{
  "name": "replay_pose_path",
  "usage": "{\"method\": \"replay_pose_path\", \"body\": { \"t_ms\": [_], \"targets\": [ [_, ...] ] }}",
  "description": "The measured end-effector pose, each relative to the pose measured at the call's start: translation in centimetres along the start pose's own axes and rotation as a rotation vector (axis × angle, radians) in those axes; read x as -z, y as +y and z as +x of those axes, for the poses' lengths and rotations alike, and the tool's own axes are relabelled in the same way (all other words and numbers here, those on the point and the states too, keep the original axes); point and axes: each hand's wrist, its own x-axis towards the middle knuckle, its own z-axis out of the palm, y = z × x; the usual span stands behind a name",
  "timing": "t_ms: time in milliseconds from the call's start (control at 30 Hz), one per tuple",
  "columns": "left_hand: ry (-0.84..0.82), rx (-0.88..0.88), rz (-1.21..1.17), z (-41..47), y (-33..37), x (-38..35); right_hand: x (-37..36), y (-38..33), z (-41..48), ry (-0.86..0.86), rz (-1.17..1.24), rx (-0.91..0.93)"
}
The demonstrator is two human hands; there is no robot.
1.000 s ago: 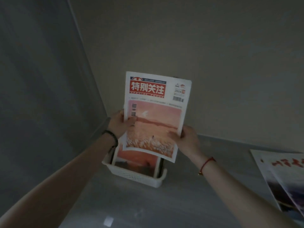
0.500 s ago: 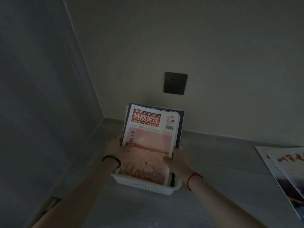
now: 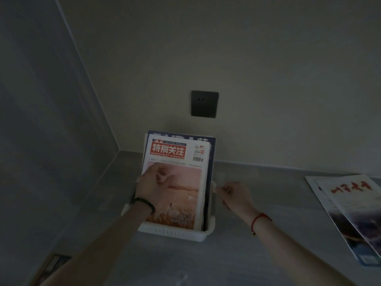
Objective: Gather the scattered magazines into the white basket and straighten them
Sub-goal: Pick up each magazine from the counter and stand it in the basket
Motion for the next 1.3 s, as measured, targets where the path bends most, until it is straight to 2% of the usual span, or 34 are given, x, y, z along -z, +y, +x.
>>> {"method": "replay_pose_path", "body": {
  "t_ms": [133, 300, 467, 633, 767, 900, 1000, 1100, 1200, 1267, 1300],
  "targets": [
    [-0.110, -0.112, -0.106, -1.0, 4.3, -3.9, 4.2, 3.6, -0.4, 0.086, 0.139, -0.046],
    [-0.176, -0.105, -0.210, -2.7, 9.6, -10.8, 11.1, 9.0, -2.7, 0.133, 0.243, -0.107],
    [-0.288, -0.057, -0.266, -5.6, 14.4, -19.7, 19.5, 16.8, -5.4, 0.208, 0.166, -0.193],
    [-0.520, 0.019, -0.257, -9.1, 18.7, -28.5, 26.7, 25.6, -8.0, 0.238, 0.119, -0.361],
    [-0.645, 0.215, -0.426, -12.2, 22.3, -34.8, 30.6, 31.6, -9.0, 0.242, 0.082, -0.444],
    [-0.758, 0.362, -0.604, -14.5, 24.9, -40.0, 33.3, 35.6, -8.8, 0.144, -0.042, -0.457],
    [-0.771, 0.472, -0.528, -15.6, 25.5, -42.9, 34.2, 37.6, -8.3, 0.079, -0.192, -0.419],
    [-0.772, 0.543, -0.518, -16.2, 25.7, -44.6, 33.7, 39.0, -8.4, -0.062, -0.385, -0.397],
    [-0.713, 0.707, -0.739, -15.7, 25.8, -45.3, 32.3, 40.1, -8.5, -0.060, -0.539, -0.390],
    [-0.728, 0.828, -0.908, -15.7, 26.5, -45.9, 31.8, 40.3, -8.5, -0.050, -0.565, -0.397],
    [-0.741, 0.856, -0.920, -15.9, 27.0, -46.3, 31.7, 40.4, -8.5, -0.058, -0.569, -0.401]
  ]
}}
